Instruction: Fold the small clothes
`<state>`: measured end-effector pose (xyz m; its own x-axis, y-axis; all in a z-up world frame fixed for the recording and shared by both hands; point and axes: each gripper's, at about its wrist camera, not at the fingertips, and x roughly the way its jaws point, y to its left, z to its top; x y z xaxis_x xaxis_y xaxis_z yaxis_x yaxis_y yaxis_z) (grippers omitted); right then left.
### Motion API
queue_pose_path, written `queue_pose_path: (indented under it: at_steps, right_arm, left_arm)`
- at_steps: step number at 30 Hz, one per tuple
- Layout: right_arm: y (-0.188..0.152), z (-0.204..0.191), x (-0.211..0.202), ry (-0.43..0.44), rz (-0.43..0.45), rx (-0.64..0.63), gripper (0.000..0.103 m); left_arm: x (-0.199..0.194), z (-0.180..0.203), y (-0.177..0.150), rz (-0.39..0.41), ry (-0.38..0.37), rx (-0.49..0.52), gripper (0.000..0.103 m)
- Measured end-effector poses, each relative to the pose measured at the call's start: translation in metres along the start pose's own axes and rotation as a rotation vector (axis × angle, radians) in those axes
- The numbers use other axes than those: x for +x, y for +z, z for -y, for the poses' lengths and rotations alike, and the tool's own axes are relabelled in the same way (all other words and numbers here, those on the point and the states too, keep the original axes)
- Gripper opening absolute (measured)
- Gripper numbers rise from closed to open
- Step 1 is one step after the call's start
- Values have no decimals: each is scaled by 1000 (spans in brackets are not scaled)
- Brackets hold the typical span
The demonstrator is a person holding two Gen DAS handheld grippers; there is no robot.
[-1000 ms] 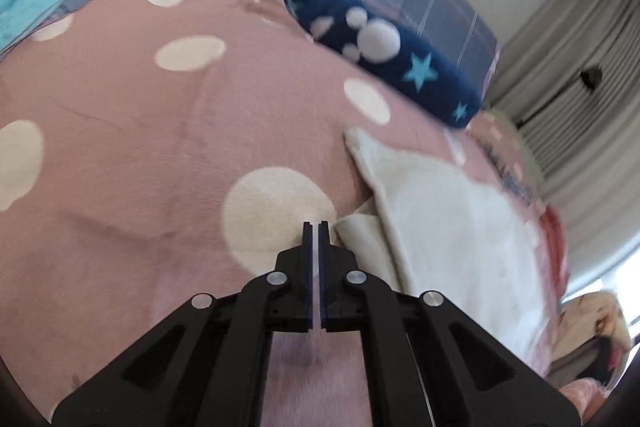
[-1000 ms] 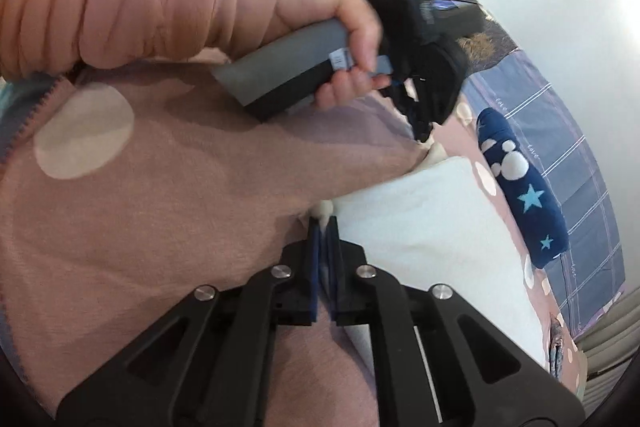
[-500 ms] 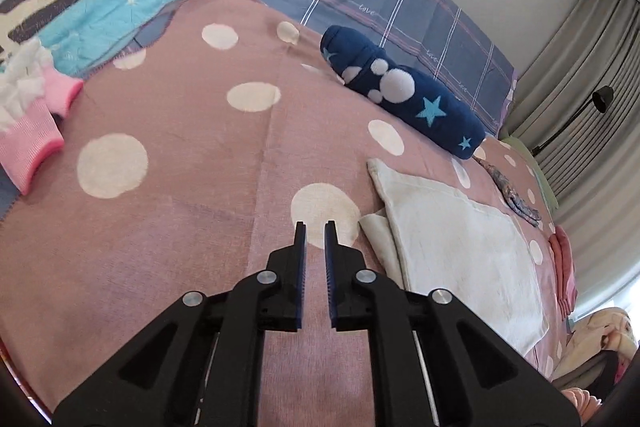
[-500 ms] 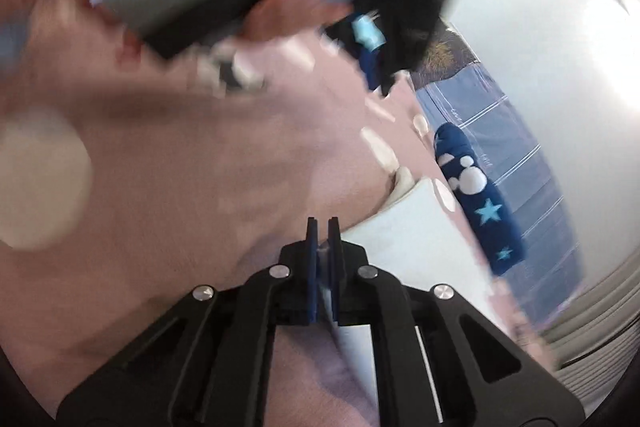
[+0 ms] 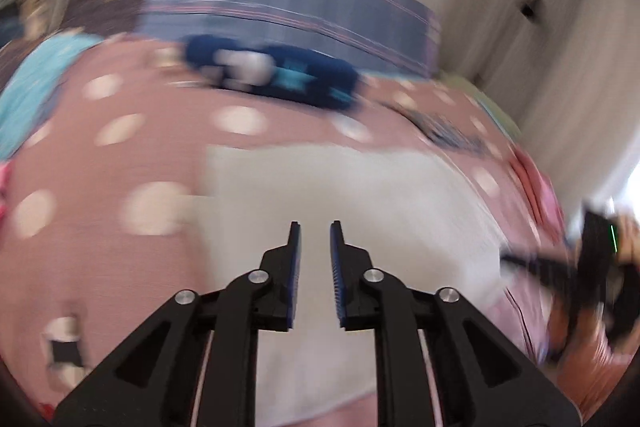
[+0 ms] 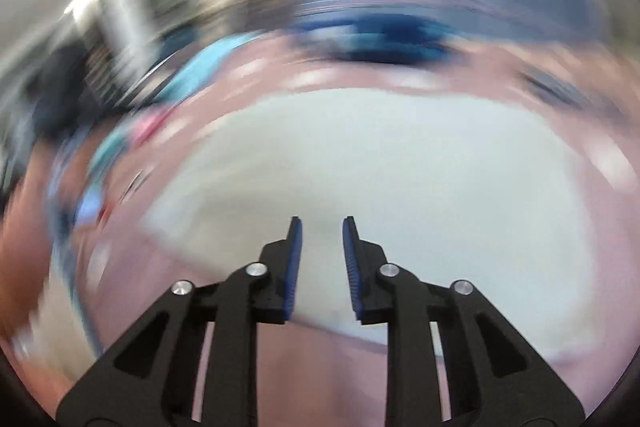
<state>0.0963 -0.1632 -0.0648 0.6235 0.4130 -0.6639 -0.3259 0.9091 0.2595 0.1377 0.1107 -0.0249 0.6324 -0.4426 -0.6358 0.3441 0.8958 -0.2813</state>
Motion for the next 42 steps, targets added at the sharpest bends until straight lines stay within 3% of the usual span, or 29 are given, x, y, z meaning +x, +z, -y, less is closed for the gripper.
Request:
queue_pose_path:
  at_steps: [3,5,7,10,13,16,19,20,21,22,24,29,31,35,38,42]
  right_arm:
    - [-13,107,-40,-101,30,304,11]
    - [-24,141,-57,-110,41,377,11]
    - [-36,164,-66,-90,37,402,11]
    - [-59,186,-71,-9,15,422,11]
    - [-69,201,-72,57,6,434,11]
    - [-65,215,-75,60,17,421,11]
    - [-56,228,-76,86,25,409,11]
    - [-52,231,-75,93,23,399,11]
    - [-49,232,-75,99,20,391,13]
    - [-45,234,-73,109,12,380,14]
    - [-38,238,-69,131,-5,368,15]
    - [-30,239,-57,149,-52,328,15]
    - [-23,237,-49,159,-77,314,16]
    - [-2,236,-31,166,-103,311,30]
    - [19,238,-10,185,-147,325,31]
    - [45,247,25,100,-188,348,30]
  left_arm:
    - [33,73,-14,-67,-94,145,23]
    - [63,136,-29,-126,-162,266,32]
    - [81,176,-40,-159,-219,343,34]
    - [114,239,-60,-224,-275,484,41]
    - [146,287,-78,-261,-239,613,44]
    - [170,314,-88,-282,-163,692,52]
    - [183,328,-88,-256,-94,744,52]
    - [186,330,-87,-237,-66,751,47]
    - [187,329,-85,-230,-45,747,32]
    - [189,327,-81,-232,-27,729,4]
    - [180,307,-66,-227,-56,589,2]
    - [155,281,-47,-189,-101,428,2]
    - [154,278,-45,-182,-93,411,2]
    - [153,271,-45,-187,-107,363,2]
    - [156,272,-46,-188,-118,360,2]
    - [156,274,-45,-178,-134,359,2]
